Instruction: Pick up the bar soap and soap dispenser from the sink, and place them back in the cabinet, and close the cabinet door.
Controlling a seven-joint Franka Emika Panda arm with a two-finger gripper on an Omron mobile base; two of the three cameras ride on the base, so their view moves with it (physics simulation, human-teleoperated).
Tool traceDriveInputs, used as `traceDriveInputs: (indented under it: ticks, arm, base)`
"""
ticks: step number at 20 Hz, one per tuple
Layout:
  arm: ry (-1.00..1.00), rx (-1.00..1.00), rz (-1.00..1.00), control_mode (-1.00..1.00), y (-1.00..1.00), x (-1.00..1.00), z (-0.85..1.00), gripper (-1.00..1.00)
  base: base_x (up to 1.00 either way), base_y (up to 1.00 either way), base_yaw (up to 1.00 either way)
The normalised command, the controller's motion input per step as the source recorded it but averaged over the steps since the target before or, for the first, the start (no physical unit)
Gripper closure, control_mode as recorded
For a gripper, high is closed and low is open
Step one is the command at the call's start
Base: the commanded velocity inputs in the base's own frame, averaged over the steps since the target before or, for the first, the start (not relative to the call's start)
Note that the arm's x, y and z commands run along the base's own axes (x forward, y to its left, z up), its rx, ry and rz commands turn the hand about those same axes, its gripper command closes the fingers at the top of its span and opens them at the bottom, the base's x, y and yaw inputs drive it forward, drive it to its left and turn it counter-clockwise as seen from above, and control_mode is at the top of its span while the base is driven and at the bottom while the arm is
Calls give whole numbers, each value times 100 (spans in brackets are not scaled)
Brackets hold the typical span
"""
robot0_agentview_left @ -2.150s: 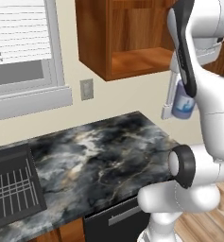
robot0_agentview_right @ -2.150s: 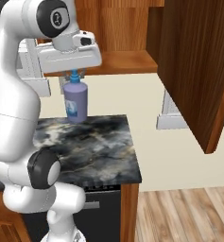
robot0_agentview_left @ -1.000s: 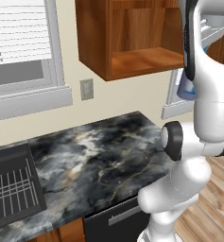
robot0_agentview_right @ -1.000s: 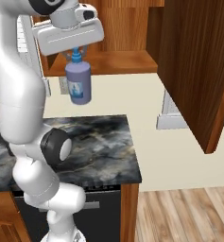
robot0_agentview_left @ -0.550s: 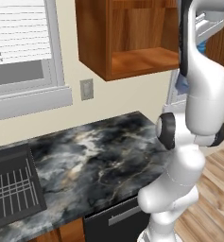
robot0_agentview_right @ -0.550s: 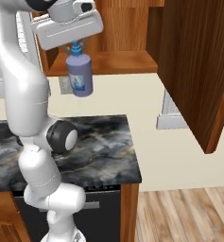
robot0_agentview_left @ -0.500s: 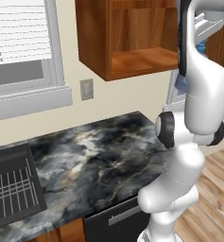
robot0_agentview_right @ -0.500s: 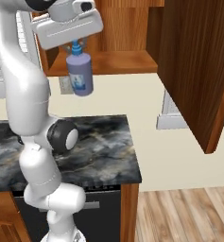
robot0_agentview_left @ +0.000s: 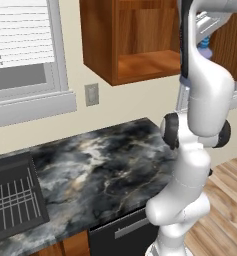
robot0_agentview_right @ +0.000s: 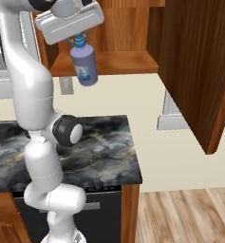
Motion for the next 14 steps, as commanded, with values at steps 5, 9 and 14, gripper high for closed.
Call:
traceDriveInputs:
  ticks: [5, 9, 14]
  arm:
    - [0, 0, 0, -100, -2, 36, 24, 100]
    - [2, 0, 0, -100, -1, 34, 18, 100]
    - [2, 0, 0, -100, -1, 34, 6, 100]
  base:
    - [0, 0, 0]
    - [0, 0, 0]
    - [0, 0, 0]
